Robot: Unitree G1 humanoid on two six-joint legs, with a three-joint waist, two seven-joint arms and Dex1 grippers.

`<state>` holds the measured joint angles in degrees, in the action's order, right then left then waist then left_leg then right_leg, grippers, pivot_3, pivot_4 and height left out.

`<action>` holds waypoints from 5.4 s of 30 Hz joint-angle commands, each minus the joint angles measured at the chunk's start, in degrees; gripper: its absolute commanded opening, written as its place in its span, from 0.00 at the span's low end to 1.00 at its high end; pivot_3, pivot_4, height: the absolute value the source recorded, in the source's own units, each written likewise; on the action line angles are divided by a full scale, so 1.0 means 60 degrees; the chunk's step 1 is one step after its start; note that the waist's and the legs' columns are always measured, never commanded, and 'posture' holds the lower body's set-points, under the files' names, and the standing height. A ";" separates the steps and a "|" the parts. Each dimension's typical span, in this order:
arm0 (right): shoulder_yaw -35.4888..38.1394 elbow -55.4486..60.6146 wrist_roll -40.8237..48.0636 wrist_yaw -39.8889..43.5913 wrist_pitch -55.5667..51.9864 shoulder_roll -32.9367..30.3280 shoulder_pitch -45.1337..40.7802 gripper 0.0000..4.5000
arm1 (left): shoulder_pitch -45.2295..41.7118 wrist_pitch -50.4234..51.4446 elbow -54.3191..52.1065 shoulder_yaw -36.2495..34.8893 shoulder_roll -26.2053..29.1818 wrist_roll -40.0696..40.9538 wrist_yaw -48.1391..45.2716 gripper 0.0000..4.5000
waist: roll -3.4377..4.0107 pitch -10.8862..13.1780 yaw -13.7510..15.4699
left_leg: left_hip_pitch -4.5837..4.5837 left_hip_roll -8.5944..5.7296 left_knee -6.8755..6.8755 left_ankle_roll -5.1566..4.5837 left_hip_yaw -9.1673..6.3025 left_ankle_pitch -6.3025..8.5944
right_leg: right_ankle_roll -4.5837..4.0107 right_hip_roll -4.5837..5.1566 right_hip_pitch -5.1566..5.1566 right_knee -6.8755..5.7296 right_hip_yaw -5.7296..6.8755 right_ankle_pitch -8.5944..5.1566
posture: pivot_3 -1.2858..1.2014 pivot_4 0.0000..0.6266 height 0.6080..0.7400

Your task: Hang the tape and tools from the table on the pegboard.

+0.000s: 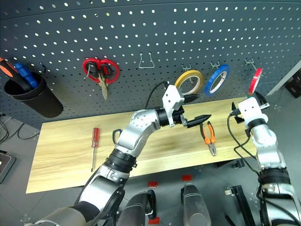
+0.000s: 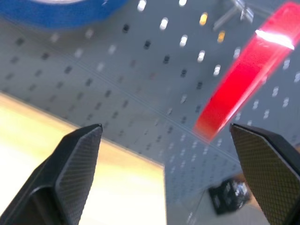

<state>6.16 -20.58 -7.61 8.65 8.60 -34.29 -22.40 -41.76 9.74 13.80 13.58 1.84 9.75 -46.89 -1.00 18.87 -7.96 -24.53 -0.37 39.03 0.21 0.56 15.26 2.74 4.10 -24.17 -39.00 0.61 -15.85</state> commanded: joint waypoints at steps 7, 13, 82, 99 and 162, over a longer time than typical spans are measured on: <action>0.0043 0.6025 0.1162 0.0905 -0.7228 0.0990 0.2411 0.99 | 0.3440 0.1182 -0.3921 0.0473 0.2048 0.0194 -0.0402 1.00 | 0.0012 -0.0006 -0.0040 | 0.0026 0.0020 0.0001 -0.0001 -0.0014 0.0002 | -0.0003 0.0010 0.0009 0.0000 -0.0026 0.0001 | 0.41 0.51 1.00; -0.0797 0.7560 0.1766 0.0987 -1.1682 0.1917 0.1450 0.99 | 0.5491 0.1858 -0.5817 0.0183 0.3472 0.0523 -0.0451 1.00 | 0.0012 -0.0004 0.0014 | 0.0027 0.0010 0.0006 -0.0039 -0.0038 0.0024 | -0.0006 0.0018 0.0014 0.0001 -0.0048 0.0000 | 0.42 0.56 1.00; -0.1004 0.7314 0.4232 0.2452 -1.0351 0.3457 -0.1806 0.67 | 0.8388 0.2752 -0.9821 -0.2181 0.3549 0.1572 0.3116 1.00 | -0.0026 0.0415 0.0528 | -0.0037 0.0014 -0.0015 -0.0002 -0.0101 0.0003 | -0.0019 0.0019 -0.0035 0.0014 0.0007 0.0003 | 0.47 0.43 1.00; -0.0462 0.3835 0.3536 0.0902 -0.4087 0.5751 -0.5267 0.67 | 0.7544 0.3766 -1.1282 -0.3131 0.2664 0.1185 0.5962 1.00 | -0.0109 -0.0432 0.0868 | -0.0041 -0.0002 -0.0013 0.0012 -0.0086 -0.0005 | -0.0020 -0.0011 -0.0040 0.0010 0.0029 0.0003 | 0.51 0.29 1.00; -0.1419 0.4229 0.3156 0.2744 -0.2702 0.3987 -0.2819 0.99 | 0.5923 0.2989 -0.8853 -0.2832 0.2552 0.0801 0.5669 1.00 | -0.0140 -0.0514 0.1013 | -0.0027 0.0007 -0.0002 0.0020 -0.0087 -0.0011 | -0.0025 -0.0001 -0.0029 0.0003 0.0016 0.0006 | 0.50 0.40 1.00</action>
<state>-2.28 0.45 9.42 23.19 -6.08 -9.68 -39.86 -7.00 27.61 -36.04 -3.46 17.58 14.69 -13.50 -1.83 15.79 -1.88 -24.69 -0.33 39.01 0.32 0.04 15.20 2.59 4.10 -24.34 -38.98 0.69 -15.81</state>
